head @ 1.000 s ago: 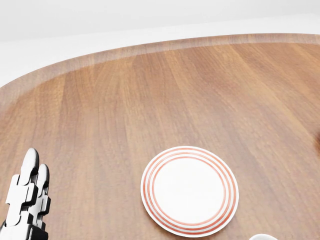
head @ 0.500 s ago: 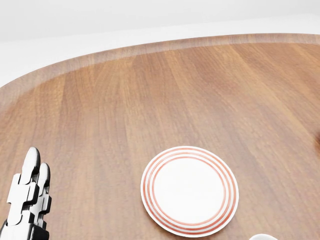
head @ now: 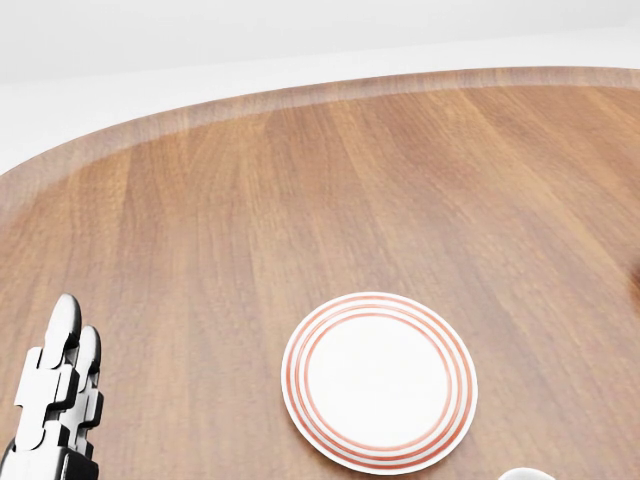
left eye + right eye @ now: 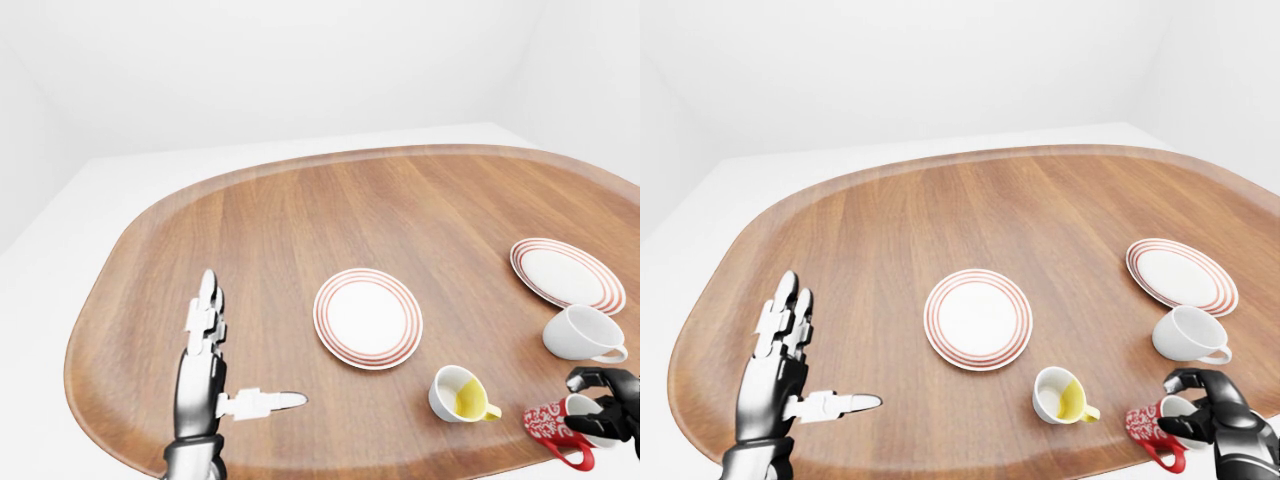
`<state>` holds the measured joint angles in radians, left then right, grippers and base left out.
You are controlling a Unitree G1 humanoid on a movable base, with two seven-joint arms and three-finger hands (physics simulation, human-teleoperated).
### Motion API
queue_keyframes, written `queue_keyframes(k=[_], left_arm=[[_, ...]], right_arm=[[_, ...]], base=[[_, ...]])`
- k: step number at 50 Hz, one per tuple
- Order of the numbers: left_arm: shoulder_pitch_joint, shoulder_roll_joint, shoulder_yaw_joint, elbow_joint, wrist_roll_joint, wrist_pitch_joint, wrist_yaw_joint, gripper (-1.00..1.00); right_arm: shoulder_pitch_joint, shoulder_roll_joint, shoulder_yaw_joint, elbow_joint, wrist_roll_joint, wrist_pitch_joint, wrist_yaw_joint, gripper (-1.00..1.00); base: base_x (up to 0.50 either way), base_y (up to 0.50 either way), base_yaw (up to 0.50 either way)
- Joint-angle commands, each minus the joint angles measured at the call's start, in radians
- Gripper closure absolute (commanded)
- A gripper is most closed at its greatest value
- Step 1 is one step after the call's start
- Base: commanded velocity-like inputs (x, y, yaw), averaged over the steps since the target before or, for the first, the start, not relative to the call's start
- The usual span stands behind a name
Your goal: Put the red mug on the left plate.
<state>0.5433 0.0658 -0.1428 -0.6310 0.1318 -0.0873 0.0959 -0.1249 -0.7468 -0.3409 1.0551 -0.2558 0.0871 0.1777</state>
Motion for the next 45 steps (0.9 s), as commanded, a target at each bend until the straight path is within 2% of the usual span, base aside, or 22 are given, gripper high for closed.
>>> queue_keyframes(k=[1,7,10,16,17,18,23,37,40,41,45], left_arm=[[0.000,0.000,0.001,0.001,-0.001,0.000,-0.001,-1.00],[0.000,0.000,0.001,0.001,-0.001,0.000,-0.001,-1.00],[0.002,0.000,-0.001,0.000,0.000,0.000,0.000,-1.00],[0.001,0.000,-0.002,0.001,0.001,0.000,0.001,-1.00],[0.001,0.001,-0.002,0.001,-0.001,0.000,0.000,-1.00],[-0.004,0.001,-0.001,0.004,-0.001,0.000,-0.001,-1.00],[-0.004,0.001,-0.001,0.004,-0.001,0.000,-0.001,-1.00],[-0.004,0.000,-0.001,0.004,0.000,0.000,-0.002,-1.00],[-0.004,0.000,-0.001,0.004,0.000,0.000,-0.002,-1.00],[-0.004,0.000,0.002,0.004,-0.003,0.000,-0.003,-1.00],[-0.004,-0.001,0.002,0.005,-0.003,0.000,-0.003,-1.00]], right_arm=[[0.019,0.010,-0.004,-0.049,-0.030,0.000,-0.011,1.00],[0.020,0.013,-0.012,-0.054,-0.038,0.000,-0.008,1.00],[0.044,0.023,-0.032,-0.194,-0.070,0.000,0.014,1.00],[0.048,0.035,-0.066,-0.280,-0.118,0.000,0.034,1.00],[-0.111,-0.004,-0.009,-0.648,-0.244,0.000,0.150,1.00],[-0.285,0.021,0.097,-0.664,-0.349,0.000,0.172,1.00],[-0.306,0.052,0.063,-0.657,-0.416,0.000,0.199,1.00],[-0.313,0.076,0.027,-0.655,-0.467,0.000,0.221,1.00],[-0.314,0.078,0.024,-0.655,-0.471,0.000,0.223,1.00],[-0.381,0.092,0.061,-0.611,-0.488,0.000,0.203,1.00],[-0.388,0.094,0.060,-0.602,-0.493,0.000,0.201,1.00]], base=[[0.00,0.00,0.00],[0.00,0.00,0.00],[0.00,0.00,0.00],[0.00,0.00,0.00],[0.00,0.00,0.00],[0.00,0.00,0.00],[0.00,0.00,0.00],[0.00,0.00,0.00],[0.00,0.00,0.00],[0.00,0.00,0.00],[0.00,0.00,0.00]])
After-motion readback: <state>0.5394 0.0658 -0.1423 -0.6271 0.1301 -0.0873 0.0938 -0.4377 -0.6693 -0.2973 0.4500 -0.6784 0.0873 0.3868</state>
